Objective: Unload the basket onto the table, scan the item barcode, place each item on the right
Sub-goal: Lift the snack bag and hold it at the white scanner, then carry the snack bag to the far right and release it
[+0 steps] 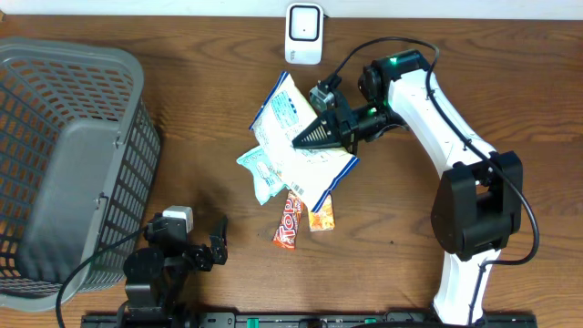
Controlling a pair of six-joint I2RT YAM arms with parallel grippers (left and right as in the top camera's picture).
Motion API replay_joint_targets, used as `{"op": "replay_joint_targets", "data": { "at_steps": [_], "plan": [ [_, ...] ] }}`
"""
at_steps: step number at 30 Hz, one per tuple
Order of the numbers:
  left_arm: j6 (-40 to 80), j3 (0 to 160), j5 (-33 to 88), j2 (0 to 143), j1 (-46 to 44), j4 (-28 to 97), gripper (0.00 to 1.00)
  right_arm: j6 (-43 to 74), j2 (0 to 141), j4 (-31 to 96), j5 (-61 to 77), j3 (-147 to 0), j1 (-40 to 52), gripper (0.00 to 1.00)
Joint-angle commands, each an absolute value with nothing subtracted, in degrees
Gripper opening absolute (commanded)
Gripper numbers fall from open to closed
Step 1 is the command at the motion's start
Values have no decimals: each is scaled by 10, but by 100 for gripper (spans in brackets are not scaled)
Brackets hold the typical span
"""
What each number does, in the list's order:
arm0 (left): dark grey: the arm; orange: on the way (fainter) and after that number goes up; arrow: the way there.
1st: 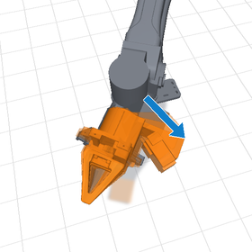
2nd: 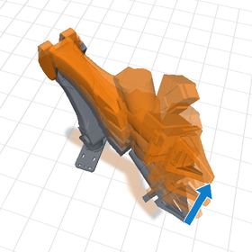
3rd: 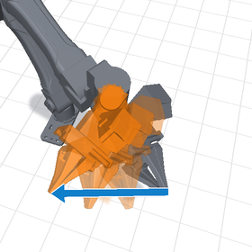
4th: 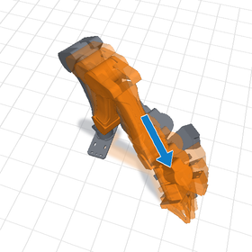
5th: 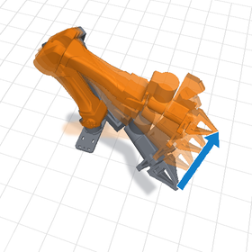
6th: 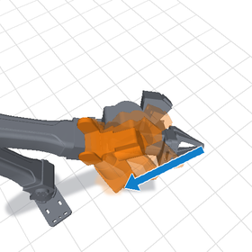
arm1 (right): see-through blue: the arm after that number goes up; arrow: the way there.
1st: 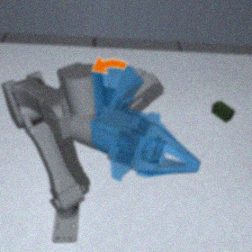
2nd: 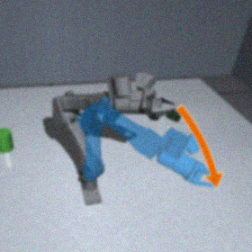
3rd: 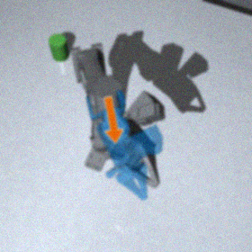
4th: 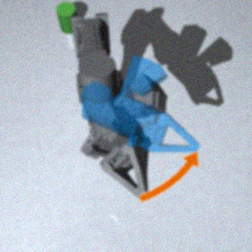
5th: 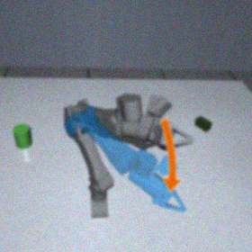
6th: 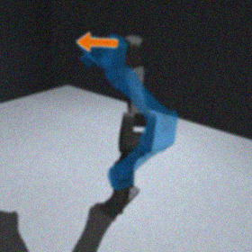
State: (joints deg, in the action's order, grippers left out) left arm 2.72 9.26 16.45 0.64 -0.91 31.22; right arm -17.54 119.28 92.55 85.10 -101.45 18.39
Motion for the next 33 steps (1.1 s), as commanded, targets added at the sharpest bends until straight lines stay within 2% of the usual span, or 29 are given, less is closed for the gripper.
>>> {"op": "replay_joint_targets", "data": {
  "at_steps": [1, 3, 7, 15, 22, 29, 33],
  "plan": [
    [22, 86, 171, 6, -7, 319, 100, -283, 1185, 848, 826, -1014, 184, 1],
    [22, 87, 171, 6, -7, 319, 100, -306, 1185, 775, 709, -1014, 184, 2],
    [22, 87, 171, 5, -7, 319, 100, -214, 1185, 643, 533, -1014, 185, 2],
    [22, 86, 171, 6, -7, 319, 100, -128, 1185, 348, 429, -1015, 187, 1],
    [22, 87, 171, 6, -7, 319, 100, -158, 1185, 142, 258, -1016, 222, 1],
    [22, 87, 171, 6, -7, 319, 100, -221, 1239, -4, 97, -1035, 256, 1],
    [22, 87, 171, 6, -7, 319, 99, -237, 1350, 4, 59, -1162, 255, 1]
  ]
}}
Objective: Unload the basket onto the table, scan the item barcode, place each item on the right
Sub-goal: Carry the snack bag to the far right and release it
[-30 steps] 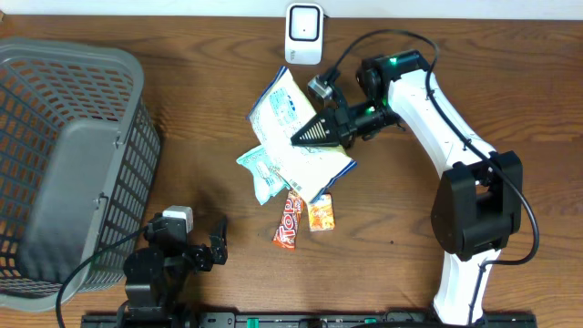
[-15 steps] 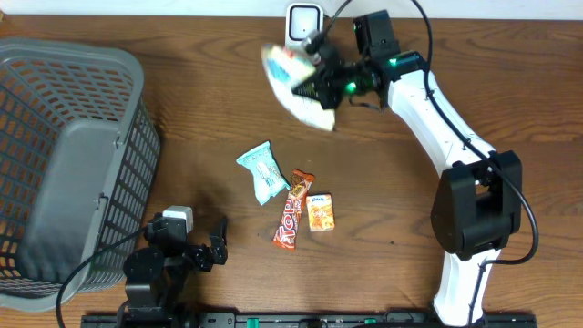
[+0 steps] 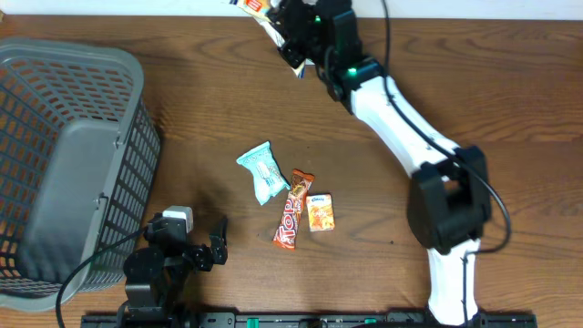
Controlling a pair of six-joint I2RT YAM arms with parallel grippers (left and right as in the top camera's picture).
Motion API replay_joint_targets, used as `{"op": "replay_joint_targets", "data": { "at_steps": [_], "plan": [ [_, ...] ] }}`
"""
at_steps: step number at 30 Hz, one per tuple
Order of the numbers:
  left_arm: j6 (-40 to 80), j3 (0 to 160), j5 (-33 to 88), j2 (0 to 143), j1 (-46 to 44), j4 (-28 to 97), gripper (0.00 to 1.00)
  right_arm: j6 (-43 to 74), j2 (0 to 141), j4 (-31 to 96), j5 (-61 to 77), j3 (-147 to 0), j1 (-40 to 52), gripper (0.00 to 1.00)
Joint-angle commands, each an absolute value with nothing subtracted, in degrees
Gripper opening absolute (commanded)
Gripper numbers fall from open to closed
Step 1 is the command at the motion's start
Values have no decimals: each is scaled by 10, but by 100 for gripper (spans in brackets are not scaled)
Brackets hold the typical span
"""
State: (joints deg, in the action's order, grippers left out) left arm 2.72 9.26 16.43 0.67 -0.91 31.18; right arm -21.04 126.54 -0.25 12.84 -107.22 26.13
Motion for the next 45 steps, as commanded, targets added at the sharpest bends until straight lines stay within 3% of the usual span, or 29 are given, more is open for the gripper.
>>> {"op": "replay_joint_targets", "data": {
  "at_steps": [1, 8, 25, 30, 38, 45],
  "plan": [
    [22, 87, 171, 6, -7, 319, 100, -237, 1371, 15, 59, -1193, 255, 1],
    [22, 87, 171, 6, -7, 319, 100, -261, 1479, 65, 15, -1348, 260, 1],
    [22, 87, 171, 6, -7, 319, 100, -261, 1454, 125, 3, -1350, 251, 1],
    [22, 86, 171, 6, -7, 319, 100, -243, 1365, 246, -27, -1350, 225, 1],
    [22, 87, 171, 6, -7, 319, 100, -210, 1198, 553, -145, -1350, 157, 1],
    [22, 87, 171, 6, -7, 319, 100, -72, 1176, 724, -147, -1338, 27, 1]
  ]
}}
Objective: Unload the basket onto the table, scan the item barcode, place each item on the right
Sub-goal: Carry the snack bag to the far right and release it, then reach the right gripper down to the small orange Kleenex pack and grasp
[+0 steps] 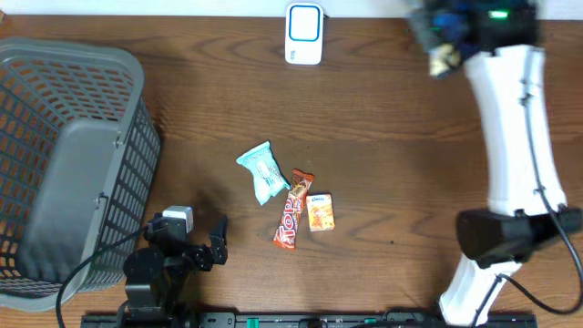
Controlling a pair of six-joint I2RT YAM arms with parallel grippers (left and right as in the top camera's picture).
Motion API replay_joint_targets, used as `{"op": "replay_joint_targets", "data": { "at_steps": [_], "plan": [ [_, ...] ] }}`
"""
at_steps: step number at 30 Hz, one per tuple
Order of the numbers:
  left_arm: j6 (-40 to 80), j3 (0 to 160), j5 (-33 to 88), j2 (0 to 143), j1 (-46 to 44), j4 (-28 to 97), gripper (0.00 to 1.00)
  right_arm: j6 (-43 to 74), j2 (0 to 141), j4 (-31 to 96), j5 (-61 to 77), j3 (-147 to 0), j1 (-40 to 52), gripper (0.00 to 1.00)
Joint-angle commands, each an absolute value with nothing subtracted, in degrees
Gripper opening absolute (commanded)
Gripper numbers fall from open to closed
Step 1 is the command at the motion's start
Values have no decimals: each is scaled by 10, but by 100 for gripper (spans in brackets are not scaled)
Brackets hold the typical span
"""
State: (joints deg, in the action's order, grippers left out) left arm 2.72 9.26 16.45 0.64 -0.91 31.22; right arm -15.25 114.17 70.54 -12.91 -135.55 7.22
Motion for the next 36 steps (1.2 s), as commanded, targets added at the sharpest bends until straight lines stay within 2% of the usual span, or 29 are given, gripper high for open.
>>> {"op": "replay_joint_targets", "data": {
  "at_steps": [1, 4, 10, 14, 21, 23, 25, 26, 28, 29, 30, 33, 36],
  "plan": [
    [22, 87, 171, 6, -7, 319, 100, -68, 1180, 726, -147, -1325, 3, 1],
    [22, 87, 171, 6, -7, 319, 100, -46, 1188, 695, -147, -1270, -59, 1],
    [22, 86, 171, 6, -7, 319, 100, -24, 1192, 537, -191, -1087, -156, 1],
    [22, 87, 171, 6, -7, 319, 100, -91, 1192, 449, -244, -986, -218, 1],
    [22, 86, 171, 5, -7, 319, 100, -227, 1192, 364, -184, -928, -312, 2],
    [22, 86, 171, 6, -7, 319, 100, -243, 1191, 353, -186, -930, -324, 9],
    [22, 87, 171, 6, -7, 319, 100, -250, 1191, 345, -199, -933, -333, 22],
    [22, 87, 171, 6, -7, 319, 100, -249, 1191, 337, -212, -933, -336, 33],
    [22, 87, 171, 6, -7, 319, 100, -249, 1191, 326, -229, -935, -339, 58],
    [22, 87, 171, 6, -7, 319, 100, -248, 1191, 325, -231, -938, -339, 87],
    [22, 87, 171, 6, -7, 319, 100, -239, 1191, 325, -230, -942, -338, 99],
    [22, 87, 171, 6, -7, 319, 100, -183, 1185, 331, -221, -969, -323, 99],
    [22, 87, 171, 6, -7, 319, 100, -138, 1167, 363, -145, -1012, -290, 99]
  ]
}}
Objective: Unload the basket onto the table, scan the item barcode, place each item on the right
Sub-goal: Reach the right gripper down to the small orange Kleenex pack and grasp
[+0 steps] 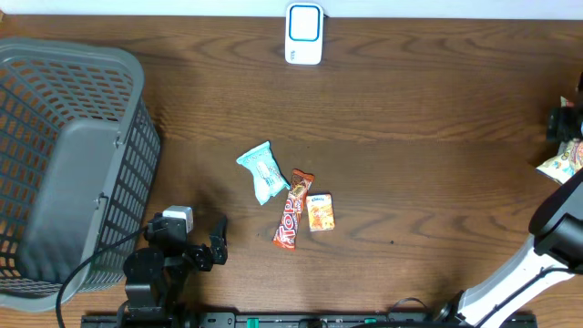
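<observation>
The white barcode scanner stands at the table's far edge, centre. My right arm reaches to the right border, where only a dark part of my right gripper shows. A corner of the white and yellow snack bag hangs just below it, apparently still gripped. Most of the bag is cut off by the frame. My left gripper rests open at the near left with nothing in it.
A teal packet, a red-orange candy bar and a small orange packet lie together mid-table. A large grey mesh basket fills the left side.
My right gripper has gone with the snack bag from the far right corner of the table to the right border, nearer and lower in view. The left arm and the three small items have not moved.
My right gripper was on the big snack bag lying over the pile mid-table. Then it held the bag up at the scanner. Then the bag was at the far right corner, and now at the right border.
</observation>
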Controlling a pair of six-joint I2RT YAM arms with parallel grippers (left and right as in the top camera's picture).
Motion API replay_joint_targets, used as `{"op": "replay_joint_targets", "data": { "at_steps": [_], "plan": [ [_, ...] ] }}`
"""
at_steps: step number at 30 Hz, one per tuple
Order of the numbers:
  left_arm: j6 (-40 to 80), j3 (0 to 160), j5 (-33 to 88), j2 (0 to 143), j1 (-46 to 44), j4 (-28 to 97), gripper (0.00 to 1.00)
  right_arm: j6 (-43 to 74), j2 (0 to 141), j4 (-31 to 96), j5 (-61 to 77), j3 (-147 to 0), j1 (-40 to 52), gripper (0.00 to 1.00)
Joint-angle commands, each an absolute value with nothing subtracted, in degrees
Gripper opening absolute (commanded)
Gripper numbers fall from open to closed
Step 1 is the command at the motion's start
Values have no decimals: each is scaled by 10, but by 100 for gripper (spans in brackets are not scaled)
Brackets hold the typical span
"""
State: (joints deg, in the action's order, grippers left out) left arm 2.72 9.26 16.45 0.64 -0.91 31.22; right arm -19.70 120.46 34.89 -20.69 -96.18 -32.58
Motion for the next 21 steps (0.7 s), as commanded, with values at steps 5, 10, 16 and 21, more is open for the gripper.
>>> {"op": "replay_joint_targets", "data": {
  "at_steps": [5, 10, 16, 21],
  "plan": [
    [22, 86, 171, 6, -7, 319, 100, -47, 1115, 418, 46, -1062, -223, 99],
    [22, 87, 171, 6, -7, 319, 100, 40, 1058, 467, 225, -1062, -145, 99],
    [22, 87, 171, 6, -7, 319, 100, 182, 1050, 593, 270, -1061, -19, 99],
    [22, 87, 171, 6, -7, 319, 100, 122, 1052, 716, 275, -1058, 82, 99]
  ]
}}
